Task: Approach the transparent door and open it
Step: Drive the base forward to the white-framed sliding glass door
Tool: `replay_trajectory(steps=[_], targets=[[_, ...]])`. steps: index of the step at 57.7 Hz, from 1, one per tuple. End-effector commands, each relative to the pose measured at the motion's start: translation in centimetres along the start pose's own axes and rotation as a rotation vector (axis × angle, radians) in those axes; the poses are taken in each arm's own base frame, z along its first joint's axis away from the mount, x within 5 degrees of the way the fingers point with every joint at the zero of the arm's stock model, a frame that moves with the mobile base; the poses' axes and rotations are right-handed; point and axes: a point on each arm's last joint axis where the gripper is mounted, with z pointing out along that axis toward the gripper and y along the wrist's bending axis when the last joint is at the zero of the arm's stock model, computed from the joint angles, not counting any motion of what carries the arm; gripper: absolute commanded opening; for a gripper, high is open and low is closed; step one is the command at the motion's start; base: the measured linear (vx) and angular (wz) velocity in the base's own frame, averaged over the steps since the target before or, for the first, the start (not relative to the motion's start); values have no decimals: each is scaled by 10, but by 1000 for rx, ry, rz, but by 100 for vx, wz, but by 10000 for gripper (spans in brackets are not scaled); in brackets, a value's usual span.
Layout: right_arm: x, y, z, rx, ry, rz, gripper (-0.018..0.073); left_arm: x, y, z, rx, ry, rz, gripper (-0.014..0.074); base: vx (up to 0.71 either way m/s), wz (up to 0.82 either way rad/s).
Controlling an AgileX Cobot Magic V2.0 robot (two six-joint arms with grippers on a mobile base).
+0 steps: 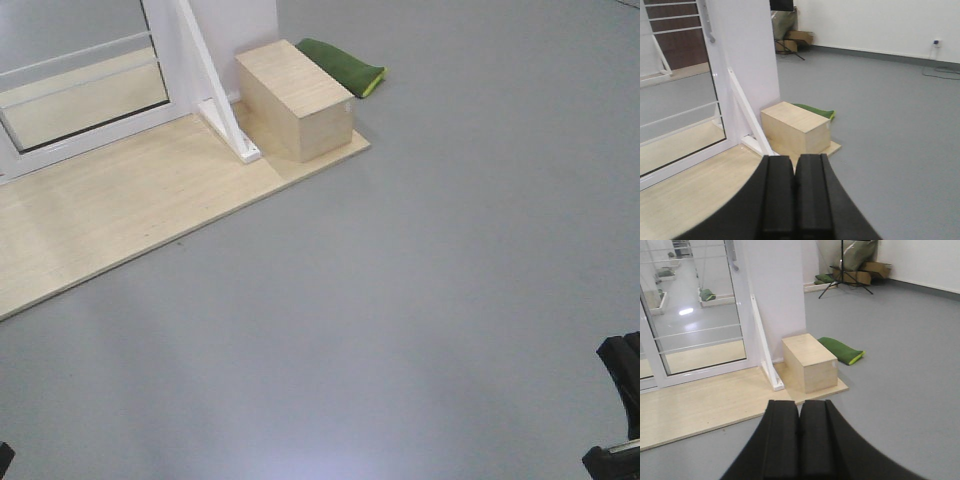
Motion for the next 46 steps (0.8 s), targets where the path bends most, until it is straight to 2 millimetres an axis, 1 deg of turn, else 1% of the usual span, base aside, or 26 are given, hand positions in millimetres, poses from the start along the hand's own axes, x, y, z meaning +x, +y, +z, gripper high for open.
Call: replay_trajectory(steps=[1,23,46], targets=[[-4,0,0,-5,-85,-14,0,2,0,1,-4,-64,-11,-6,57,46],[-4,0,0,-5,-85,-14,0,2,0,1,-4,-64,-11,-6,56,41],[-4,0,0,-5,-84,-14,0,2,0,1,-4,-64,-11,-6,53,21]])
